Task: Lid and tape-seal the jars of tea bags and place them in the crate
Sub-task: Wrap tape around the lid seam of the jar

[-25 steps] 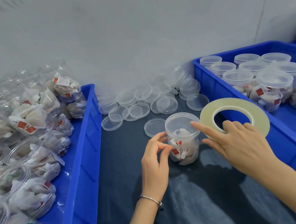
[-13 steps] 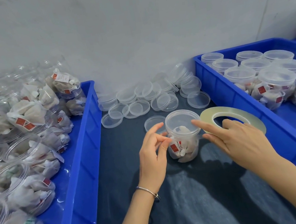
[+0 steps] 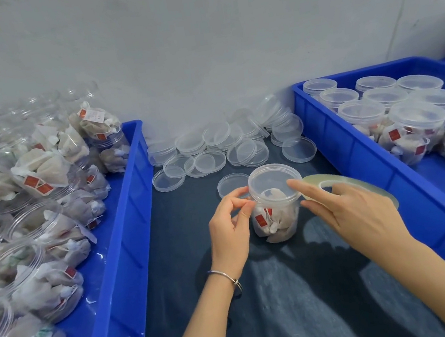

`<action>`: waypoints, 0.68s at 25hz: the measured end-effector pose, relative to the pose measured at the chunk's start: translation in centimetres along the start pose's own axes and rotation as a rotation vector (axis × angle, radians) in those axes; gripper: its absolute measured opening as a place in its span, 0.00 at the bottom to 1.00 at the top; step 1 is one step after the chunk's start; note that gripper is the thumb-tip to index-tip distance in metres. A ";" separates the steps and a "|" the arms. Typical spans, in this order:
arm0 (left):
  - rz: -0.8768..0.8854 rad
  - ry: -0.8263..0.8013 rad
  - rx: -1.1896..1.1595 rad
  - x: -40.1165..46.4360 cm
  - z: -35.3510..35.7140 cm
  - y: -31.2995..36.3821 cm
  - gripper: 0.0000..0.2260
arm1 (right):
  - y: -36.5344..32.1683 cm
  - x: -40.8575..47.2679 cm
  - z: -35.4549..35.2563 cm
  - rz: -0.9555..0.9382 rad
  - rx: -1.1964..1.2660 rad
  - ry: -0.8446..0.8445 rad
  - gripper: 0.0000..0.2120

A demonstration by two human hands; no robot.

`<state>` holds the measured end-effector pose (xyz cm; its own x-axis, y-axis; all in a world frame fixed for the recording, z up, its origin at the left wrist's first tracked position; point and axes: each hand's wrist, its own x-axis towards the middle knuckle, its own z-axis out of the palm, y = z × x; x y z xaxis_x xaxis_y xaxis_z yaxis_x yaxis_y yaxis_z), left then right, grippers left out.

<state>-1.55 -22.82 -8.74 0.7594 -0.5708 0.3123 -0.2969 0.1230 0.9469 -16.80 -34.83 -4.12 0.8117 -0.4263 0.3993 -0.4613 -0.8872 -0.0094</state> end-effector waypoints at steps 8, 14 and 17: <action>-0.080 0.043 -0.160 1.7 -0.3 -0.3 0.06 | -0.3 0.3 -0.2 0.011 -0.037 0.002 0.20; -0.065 0.012 -0.089 2.9 -0.6 -1.0 0.08 | -0.3 0.9 -0.5 0.040 -0.104 -0.036 0.24; -0.150 -0.005 -0.087 3.1 -0.9 -1.3 0.07 | -0.2 0.9 -0.4 0.042 -0.148 -0.083 0.27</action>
<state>1.72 -24.01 -8.90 0.7884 -0.5921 0.1670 -0.1290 0.1063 0.9859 -16.09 -34.98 -3.43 0.8148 -0.4808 0.3239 -0.5379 -0.8353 0.1133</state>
